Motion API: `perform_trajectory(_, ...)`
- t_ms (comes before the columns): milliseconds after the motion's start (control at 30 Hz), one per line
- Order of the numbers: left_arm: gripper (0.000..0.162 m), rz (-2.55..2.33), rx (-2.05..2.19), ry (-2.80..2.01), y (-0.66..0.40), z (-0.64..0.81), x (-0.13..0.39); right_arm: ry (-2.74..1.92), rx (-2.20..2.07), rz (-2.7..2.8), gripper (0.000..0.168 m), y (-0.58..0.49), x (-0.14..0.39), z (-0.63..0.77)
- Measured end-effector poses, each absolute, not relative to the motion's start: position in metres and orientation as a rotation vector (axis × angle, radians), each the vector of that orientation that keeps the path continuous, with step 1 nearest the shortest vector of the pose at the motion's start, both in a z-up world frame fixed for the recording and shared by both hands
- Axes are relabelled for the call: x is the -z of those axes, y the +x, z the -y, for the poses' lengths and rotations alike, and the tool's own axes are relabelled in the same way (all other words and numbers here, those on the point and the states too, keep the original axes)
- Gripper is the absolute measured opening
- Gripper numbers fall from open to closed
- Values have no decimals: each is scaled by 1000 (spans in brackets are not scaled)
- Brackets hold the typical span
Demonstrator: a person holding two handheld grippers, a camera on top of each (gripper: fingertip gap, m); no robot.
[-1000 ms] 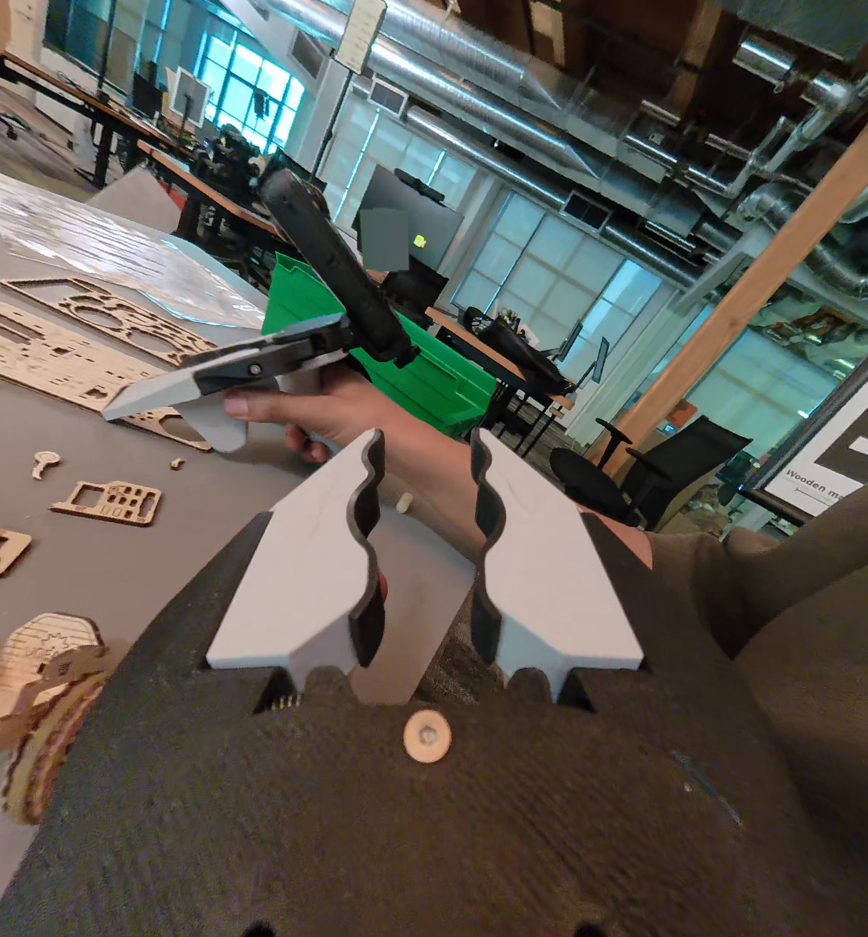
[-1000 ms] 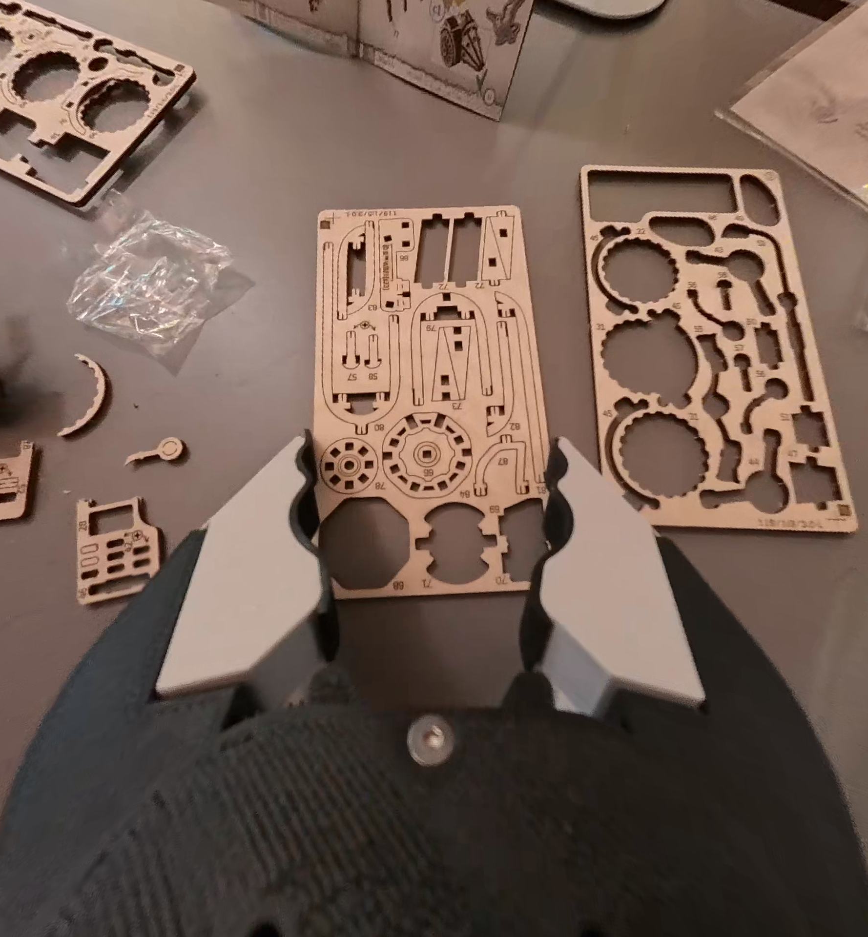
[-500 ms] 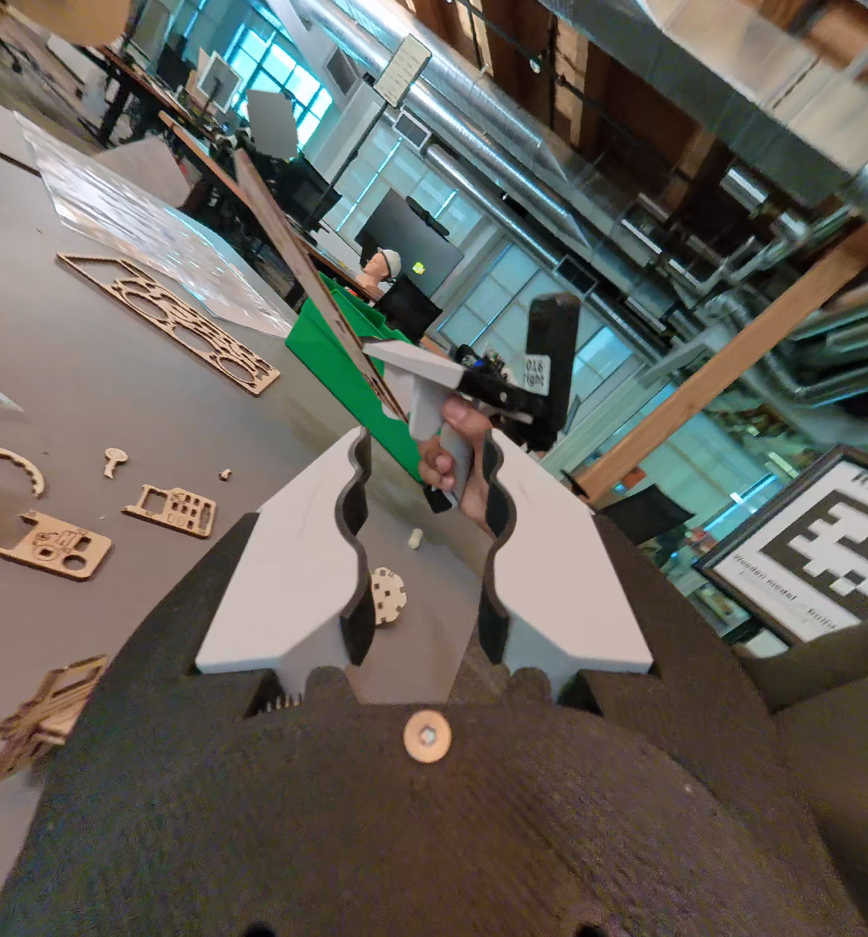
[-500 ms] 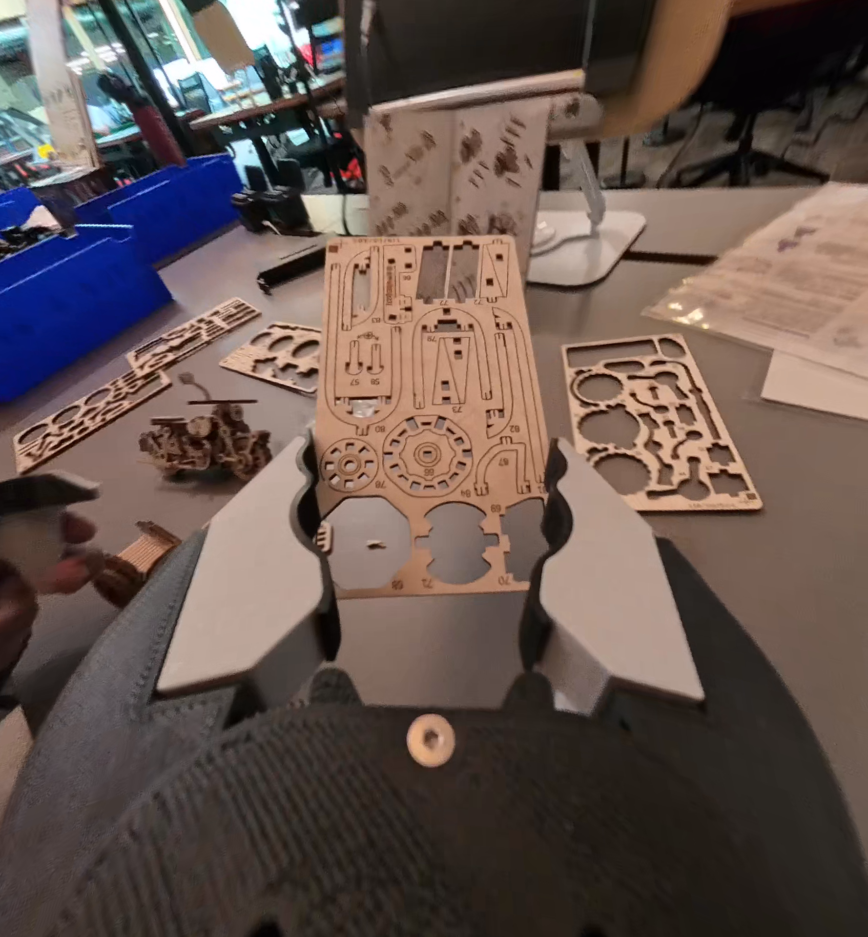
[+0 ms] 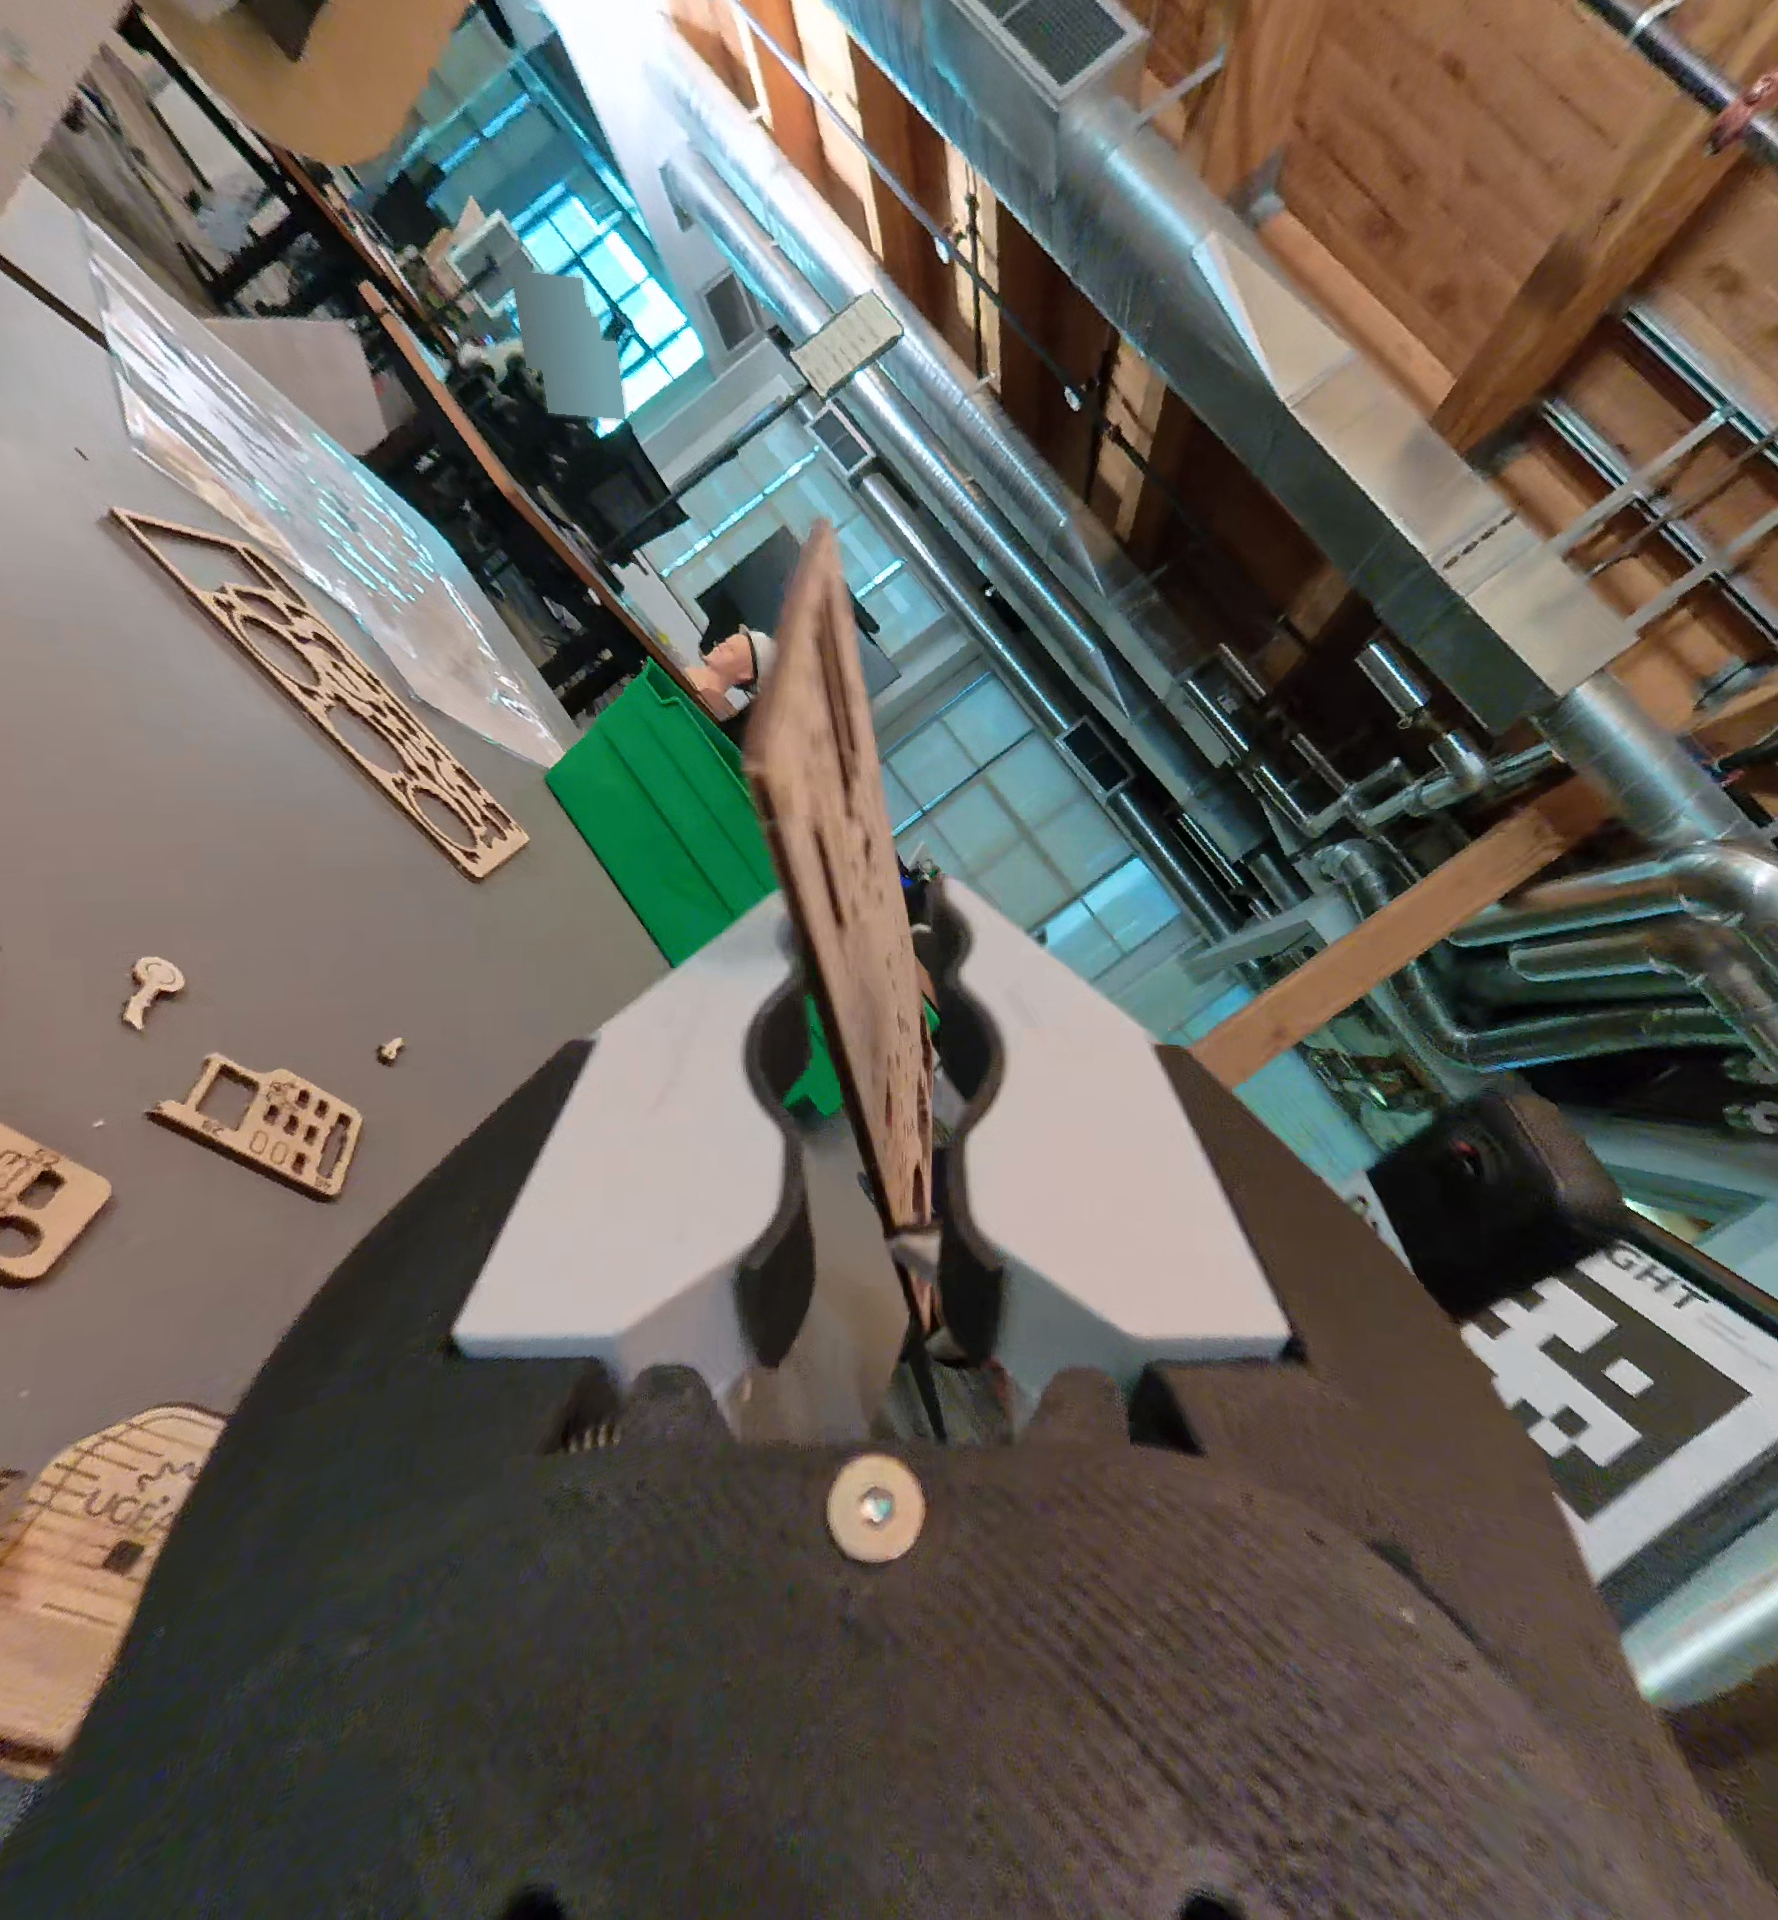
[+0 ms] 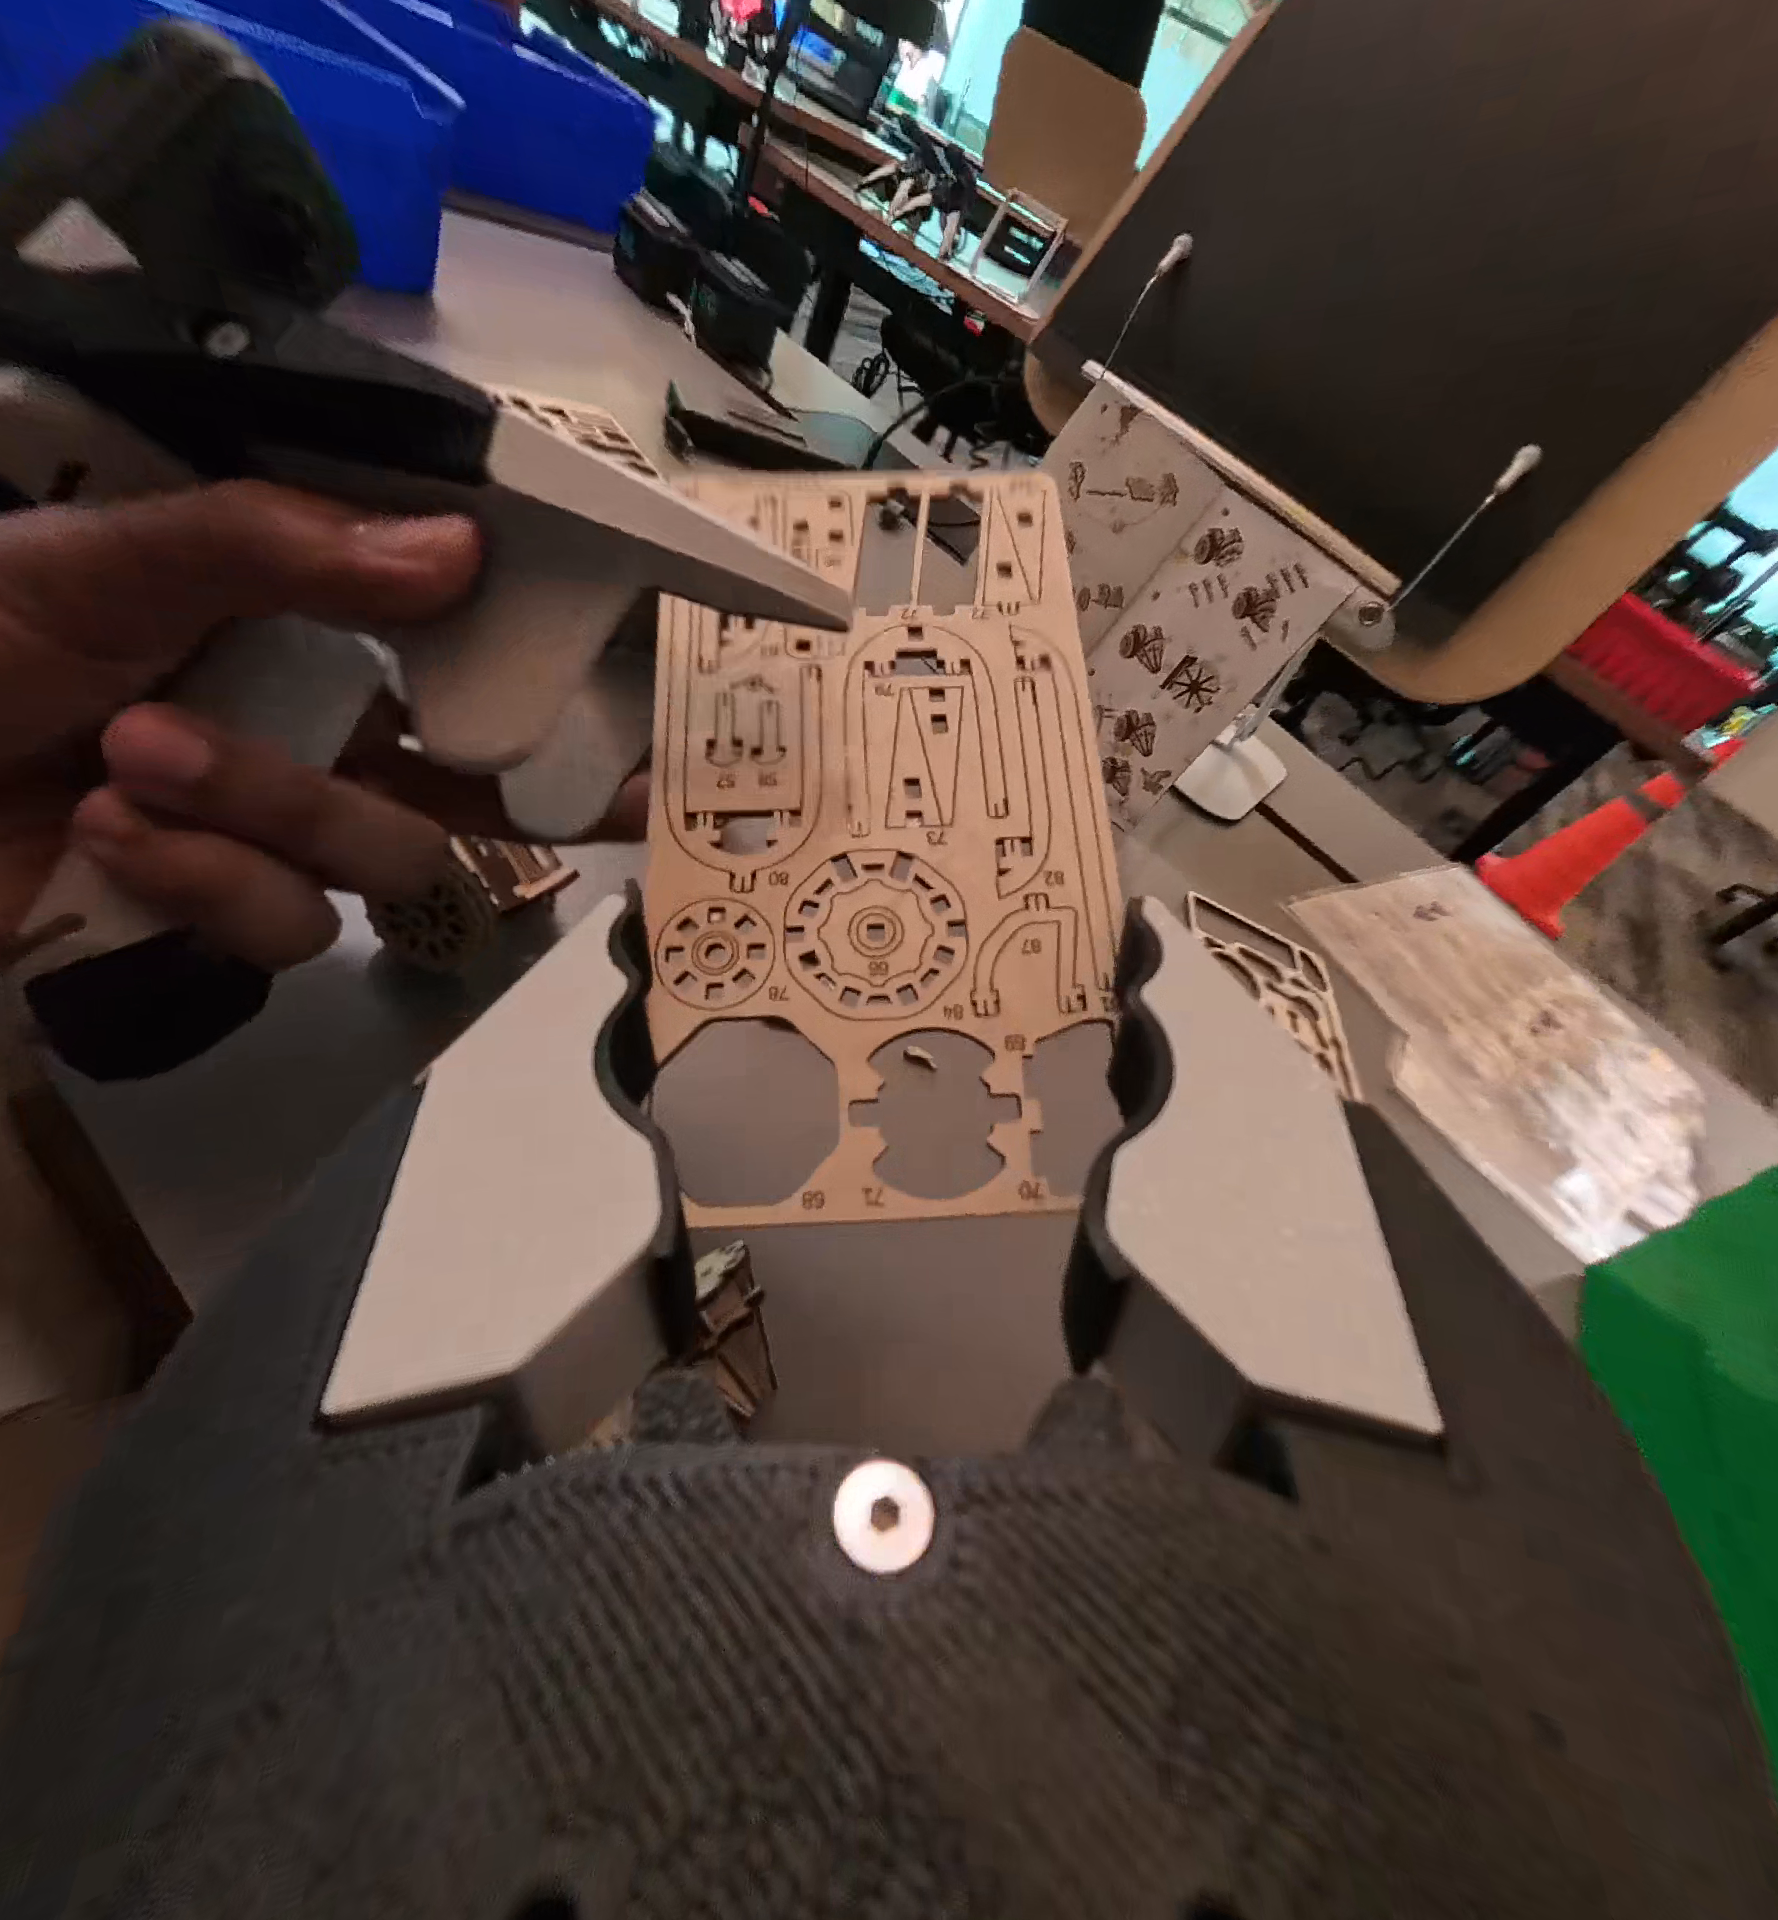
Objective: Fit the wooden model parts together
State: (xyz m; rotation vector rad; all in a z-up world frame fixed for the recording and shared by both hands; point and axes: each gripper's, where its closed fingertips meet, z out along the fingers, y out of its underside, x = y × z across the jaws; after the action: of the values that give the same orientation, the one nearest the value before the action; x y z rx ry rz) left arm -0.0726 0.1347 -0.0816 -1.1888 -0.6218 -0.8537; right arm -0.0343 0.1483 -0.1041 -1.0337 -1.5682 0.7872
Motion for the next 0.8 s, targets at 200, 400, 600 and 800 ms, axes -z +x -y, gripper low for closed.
perform_trajectory(200,0,573,831,-1181,-79,-129,76,-1024,-993,1591,79,-29,102,-137)
perform_trajectory(400,0,346,912,-1329,-53,-127,77,-1255,-1530,1352,61,-11,61,-178)
perform_trajectory(600,0,202,936,-1505,-25,-120,94,-1376,-1830,1449,41,-26,79,-151)
perform_trajectory(800,0,243,860,-1558,-33,-108,106,-1387,-1863,1577,8,-41,93,-132)
